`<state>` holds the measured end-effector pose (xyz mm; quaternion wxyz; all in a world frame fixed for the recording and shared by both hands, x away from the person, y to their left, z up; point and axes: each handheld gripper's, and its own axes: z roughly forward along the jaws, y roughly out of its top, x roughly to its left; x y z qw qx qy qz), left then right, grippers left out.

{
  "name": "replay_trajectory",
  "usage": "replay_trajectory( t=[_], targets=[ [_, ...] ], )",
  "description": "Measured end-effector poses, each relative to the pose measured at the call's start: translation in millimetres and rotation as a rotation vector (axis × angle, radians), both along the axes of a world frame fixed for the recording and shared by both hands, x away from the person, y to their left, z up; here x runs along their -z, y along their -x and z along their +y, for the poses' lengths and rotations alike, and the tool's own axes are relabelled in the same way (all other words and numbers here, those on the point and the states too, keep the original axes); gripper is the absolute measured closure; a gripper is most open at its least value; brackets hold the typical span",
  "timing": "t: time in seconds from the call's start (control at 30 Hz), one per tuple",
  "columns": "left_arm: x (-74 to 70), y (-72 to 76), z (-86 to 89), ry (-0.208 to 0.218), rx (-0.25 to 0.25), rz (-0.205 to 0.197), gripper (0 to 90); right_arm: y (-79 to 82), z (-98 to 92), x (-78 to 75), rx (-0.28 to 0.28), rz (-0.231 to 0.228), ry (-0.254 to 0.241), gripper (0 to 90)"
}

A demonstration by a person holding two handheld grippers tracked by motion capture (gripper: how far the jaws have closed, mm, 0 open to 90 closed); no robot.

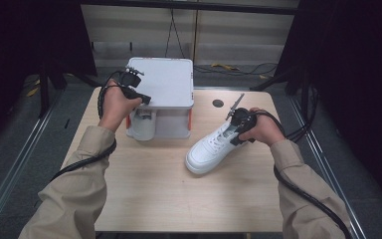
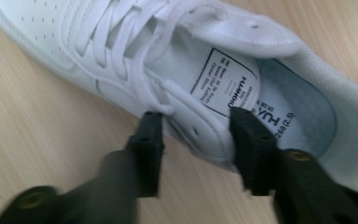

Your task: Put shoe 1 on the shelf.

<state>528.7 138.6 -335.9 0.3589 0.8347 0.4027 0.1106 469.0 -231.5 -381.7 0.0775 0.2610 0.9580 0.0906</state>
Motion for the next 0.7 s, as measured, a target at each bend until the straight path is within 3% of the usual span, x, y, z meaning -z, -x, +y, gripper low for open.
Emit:
replay_trajectory(
  t=[0.03,0.07,0.13,0.17,0.2,0.3,0.37,0.4,0.43,0.5,0.6,0.7],
  targets=[
    [0.0,0.0,0.0,0.0,0.0,0.0,89.8,0.0,0.0,0.0,0.0,0.0,0.0,65.7],
    [0.0,0.3,-0.4,-0.007,0.001,-0.003,89.8,3.7,-2.2,-2.8,0.041,0.034,0.033,76.8],
    [-0.2,0.2,-0.5,-0.007,-0.001,-0.004,89.9,6.3,-2.4,-4.1,0.048,0.045,0.04,81.0],
    [-0.3,-0.1,-0.6,-0.006,-0.003,0.001,89.9,10.5,-3.9,-6.7,0.068,0.076,0.015,83.3],
    [-0.4,-0.2,-1.0,-0.006,-0.004,0.002,89.8,16.4,-4.5,-7.9,0.105,0.112,-0.042,84.2],
    [-1.4,0.2,-4.0,-0.016,-0.01,0.003,89.9,35.0,0.7,-8.1,0.158,0.176,-0.075,83.5],
    [-1.6,0.3,-4.7,-0.019,-0.012,0.005,89.9,38.2,1.5,-8.4,0.178,0.187,-0.084,81.0],
    [-1.5,0.6,-5.2,-0.02,-0.017,0.004,89.9,42.3,0.9,-7.5,0.203,0.166,-0.085,75.3],
    [-1.5,0.6,-5.2,-0.02,-0.017,0.004,89.9,42.3,0.9,-7.5,0.203,0.166,-0.085,75.3],
    [-1.8,0.8,-5.4,-0.025,-0.017,0.0,89.9,44.8,1.5,-5.3,0.195,0.148,-0.055,69.8],
    [-1.9,0.2,-5.4,-0.021,-0.019,0.008,89.9,46.7,5.5,9.8,0.19,0.174,0.003,70.1],
    [-1.8,-0.2,-5.1,-0.02,-0.02,0.011,89.9,46.8,7.1,16.2,0.22,0.181,-0.015,77.0]
  ],
)
